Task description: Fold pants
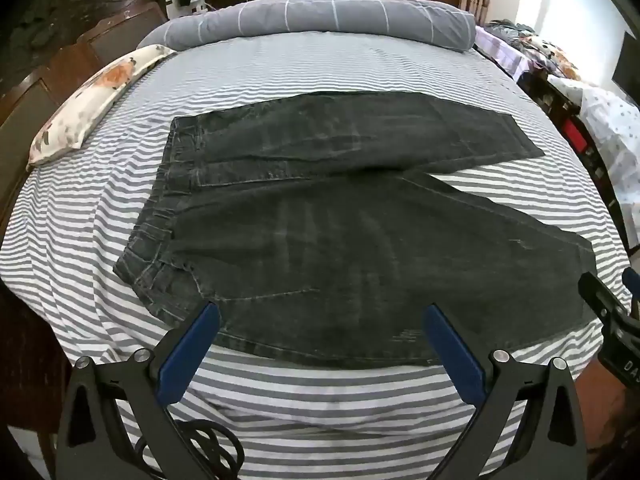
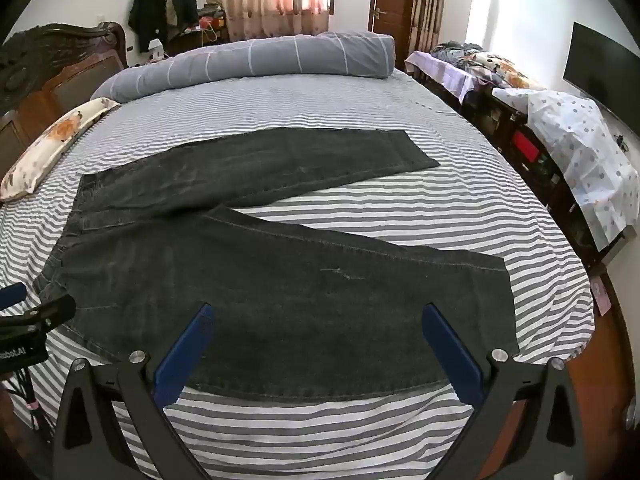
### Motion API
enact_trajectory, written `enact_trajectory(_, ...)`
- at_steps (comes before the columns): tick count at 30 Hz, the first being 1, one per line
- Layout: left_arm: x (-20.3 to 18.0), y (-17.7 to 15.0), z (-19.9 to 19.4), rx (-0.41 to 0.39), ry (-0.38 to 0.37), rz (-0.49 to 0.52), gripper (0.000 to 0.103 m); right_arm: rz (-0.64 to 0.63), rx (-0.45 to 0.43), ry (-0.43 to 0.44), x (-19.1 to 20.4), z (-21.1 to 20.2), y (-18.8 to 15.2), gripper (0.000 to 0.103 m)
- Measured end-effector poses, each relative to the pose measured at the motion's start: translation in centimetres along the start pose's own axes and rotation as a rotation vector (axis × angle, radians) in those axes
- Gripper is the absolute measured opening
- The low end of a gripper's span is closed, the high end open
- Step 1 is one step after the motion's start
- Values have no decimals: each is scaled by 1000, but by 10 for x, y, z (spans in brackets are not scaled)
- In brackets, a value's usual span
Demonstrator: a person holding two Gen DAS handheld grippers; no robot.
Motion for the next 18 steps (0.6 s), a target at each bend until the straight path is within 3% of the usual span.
enact_trajectory(18,4,-5,2,12,36,-10,102,8,23,9,-2,2,-1,102)
Point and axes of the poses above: each gripper's, at about its wrist camera, not at the fingertips, and z roughly the way its jaws point, x to its left, y to its top, the point moved 3 cm from there along z, roughly the way its jaws point, and after that the axes turned 15 degrees about z, right-handed, at the moved point
